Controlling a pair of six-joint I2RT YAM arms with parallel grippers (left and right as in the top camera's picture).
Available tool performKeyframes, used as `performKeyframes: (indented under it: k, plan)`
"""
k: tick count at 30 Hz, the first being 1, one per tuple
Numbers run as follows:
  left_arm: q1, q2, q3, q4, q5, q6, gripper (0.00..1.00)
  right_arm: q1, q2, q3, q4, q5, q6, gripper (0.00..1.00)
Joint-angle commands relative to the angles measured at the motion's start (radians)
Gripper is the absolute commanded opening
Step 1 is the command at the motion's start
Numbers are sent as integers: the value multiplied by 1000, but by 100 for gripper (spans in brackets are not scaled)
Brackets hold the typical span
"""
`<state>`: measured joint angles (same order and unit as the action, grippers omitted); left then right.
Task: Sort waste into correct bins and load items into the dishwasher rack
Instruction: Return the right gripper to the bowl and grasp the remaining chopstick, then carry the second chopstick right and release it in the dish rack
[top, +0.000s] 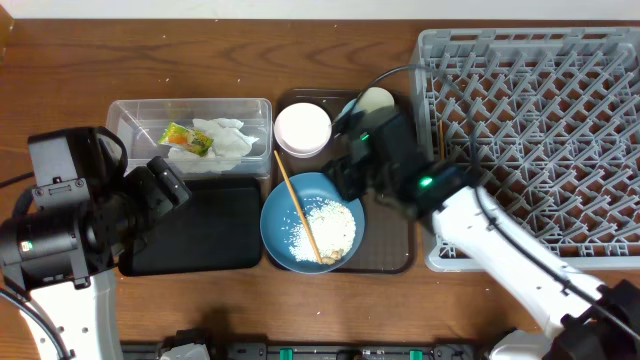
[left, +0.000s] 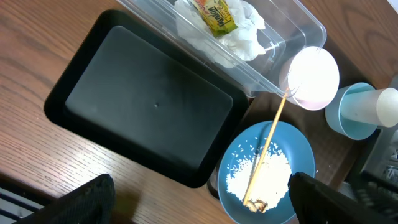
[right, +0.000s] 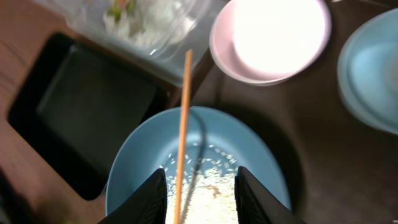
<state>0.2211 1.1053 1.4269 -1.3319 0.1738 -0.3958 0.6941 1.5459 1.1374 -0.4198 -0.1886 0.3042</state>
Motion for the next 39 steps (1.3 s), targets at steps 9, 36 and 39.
performKeyframes:
  k: [9,36,39]
  plan:
    - [5,5,17,-2,-9,-2,91,213,228,13,151,294,4,45]
    - [5,5,17,-2,-9,-2,91,231,329,18,219,304,6,8]
    - [5,5,17,-2,-9,-2,91,227,239,20,210,305,5,5]
